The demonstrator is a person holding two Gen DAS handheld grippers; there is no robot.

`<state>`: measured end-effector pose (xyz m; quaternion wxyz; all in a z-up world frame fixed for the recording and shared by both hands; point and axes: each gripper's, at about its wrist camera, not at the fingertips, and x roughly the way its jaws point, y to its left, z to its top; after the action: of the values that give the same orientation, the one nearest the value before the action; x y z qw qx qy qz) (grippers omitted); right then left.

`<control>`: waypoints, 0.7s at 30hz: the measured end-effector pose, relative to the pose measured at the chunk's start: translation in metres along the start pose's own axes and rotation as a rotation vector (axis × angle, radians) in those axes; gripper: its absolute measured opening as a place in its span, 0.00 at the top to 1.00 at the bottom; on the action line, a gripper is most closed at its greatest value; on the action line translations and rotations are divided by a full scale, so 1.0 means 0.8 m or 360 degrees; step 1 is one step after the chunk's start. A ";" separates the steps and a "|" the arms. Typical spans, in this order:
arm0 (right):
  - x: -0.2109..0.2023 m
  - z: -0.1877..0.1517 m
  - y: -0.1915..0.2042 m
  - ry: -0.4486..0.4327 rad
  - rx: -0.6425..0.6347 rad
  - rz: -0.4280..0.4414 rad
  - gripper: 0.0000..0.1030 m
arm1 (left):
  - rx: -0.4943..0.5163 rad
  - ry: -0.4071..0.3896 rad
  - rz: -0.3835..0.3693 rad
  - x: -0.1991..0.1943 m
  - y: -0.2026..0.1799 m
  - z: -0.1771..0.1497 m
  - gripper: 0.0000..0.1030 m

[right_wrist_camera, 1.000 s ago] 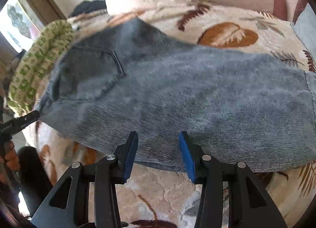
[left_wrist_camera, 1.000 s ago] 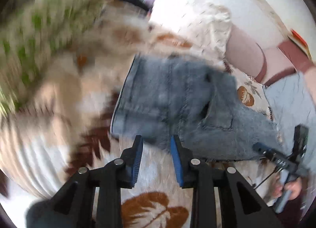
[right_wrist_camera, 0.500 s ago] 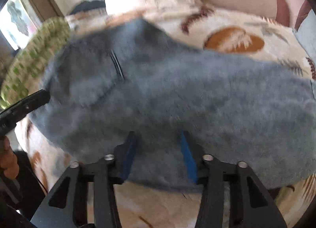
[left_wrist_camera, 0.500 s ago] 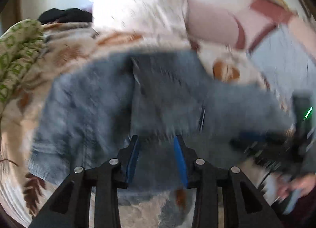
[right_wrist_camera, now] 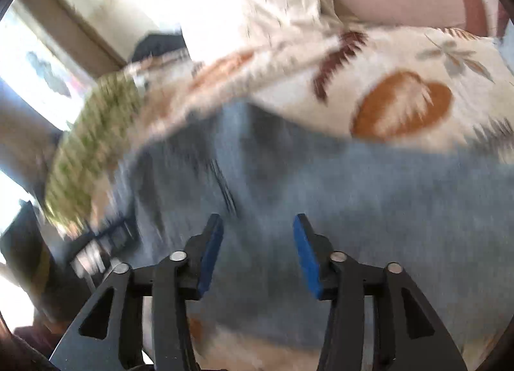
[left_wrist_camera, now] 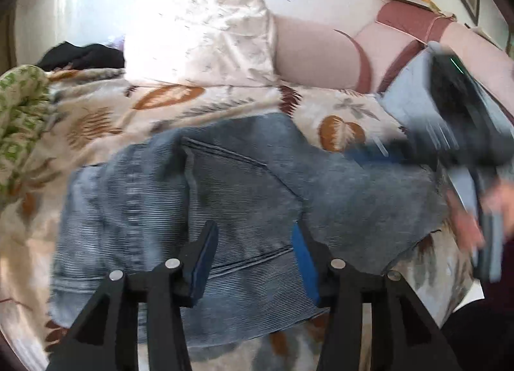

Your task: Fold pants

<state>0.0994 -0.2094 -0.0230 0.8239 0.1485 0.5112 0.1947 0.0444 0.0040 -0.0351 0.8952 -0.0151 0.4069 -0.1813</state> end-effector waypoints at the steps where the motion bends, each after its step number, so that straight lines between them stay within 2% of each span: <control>1: 0.007 0.024 -0.001 0.0000 0.0021 0.0060 0.52 | 0.0024 0.0004 0.0009 0.005 -0.002 -0.003 0.51; 5: 0.049 0.084 -0.007 0.0117 0.0090 0.0169 0.51 | 0.0086 0.0001 0.0066 0.025 0.006 -0.016 0.51; 7: 0.073 0.105 -0.012 0.0192 0.0122 0.0225 0.51 | 0.0070 0.0031 0.0049 0.034 0.013 -0.017 0.51; 10: 0.099 0.123 -0.018 0.0257 0.0151 0.0240 0.50 | 0.0072 0.0055 0.0030 0.038 0.016 -0.015 0.51; 14: 0.117 0.137 -0.025 0.0291 0.0148 0.0228 0.50 | 0.0123 0.0081 0.0046 0.043 0.013 -0.017 0.51; 16: 0.122 0.141 -0.027 0.0316 0.0165 0.0290 0.49 | 0.0138 0.0085 0.0061 0.045 0.011 -0.017 0.51; 19: 0.133 0.140 -0.024 0.0422 0.0186 0.0401 0.49 | 0.0121 0.0091 0.0042 0.043 0.013 -0.017 0.51; 21: 0.141 0.134 -0.010 0.0509 0.0133 0.0384 0.52 | 0.0086 0.0099 0.0013 0.042 0.019 -0.015 0.51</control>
<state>0.2428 -0.1682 -0.0689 0.6961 0.2100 0.6215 0.2917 0.0606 0.0079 -0.0702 0.8828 0.0163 0.4297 -0.1890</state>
